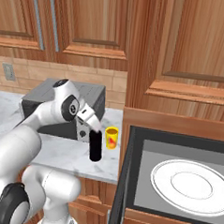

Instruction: Place the microwavable item in the microwave. Then, close the microwave door and press the start button.

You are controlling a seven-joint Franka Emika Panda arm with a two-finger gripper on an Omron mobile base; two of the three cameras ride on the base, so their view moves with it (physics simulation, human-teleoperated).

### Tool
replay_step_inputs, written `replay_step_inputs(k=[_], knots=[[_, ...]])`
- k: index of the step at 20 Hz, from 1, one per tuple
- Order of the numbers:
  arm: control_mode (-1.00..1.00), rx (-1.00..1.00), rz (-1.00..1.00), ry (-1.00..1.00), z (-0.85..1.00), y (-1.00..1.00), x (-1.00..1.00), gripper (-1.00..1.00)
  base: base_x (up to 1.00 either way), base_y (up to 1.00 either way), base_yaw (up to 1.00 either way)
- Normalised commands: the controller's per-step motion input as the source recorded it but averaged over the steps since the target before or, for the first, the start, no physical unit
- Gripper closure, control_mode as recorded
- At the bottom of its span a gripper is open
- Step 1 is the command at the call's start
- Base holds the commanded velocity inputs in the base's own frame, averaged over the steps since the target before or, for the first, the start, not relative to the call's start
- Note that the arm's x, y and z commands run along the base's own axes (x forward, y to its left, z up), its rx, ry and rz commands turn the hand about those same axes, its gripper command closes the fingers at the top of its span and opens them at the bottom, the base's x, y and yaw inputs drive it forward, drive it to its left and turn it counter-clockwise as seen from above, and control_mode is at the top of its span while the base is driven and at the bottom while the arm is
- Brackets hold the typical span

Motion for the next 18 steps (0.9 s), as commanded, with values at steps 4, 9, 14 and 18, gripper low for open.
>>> replay_step_inputs(k=[4, 9, 14, 18], knots=[[-1.0, 0.0, 0.0, 0.06, -0.01, -0.29, 0.03, -1.0, 0.0, 0.0, 0.0], [-1.0, 0.0, 0.0, 0.03, 0.0, -0.02, 0.08, -1.0, 0.0, 0.0, 0.0], [-1.0, 0.0, 0.0, 0.0, 0.0, 0.0, 0.01, -1.0, 0.0, 0.0, 0.0], [-1.0, 0.0, 0.0, 0.0, -0.01, 0.01, 0.08, -1.0, 0.0, 0.0, 0.0]])
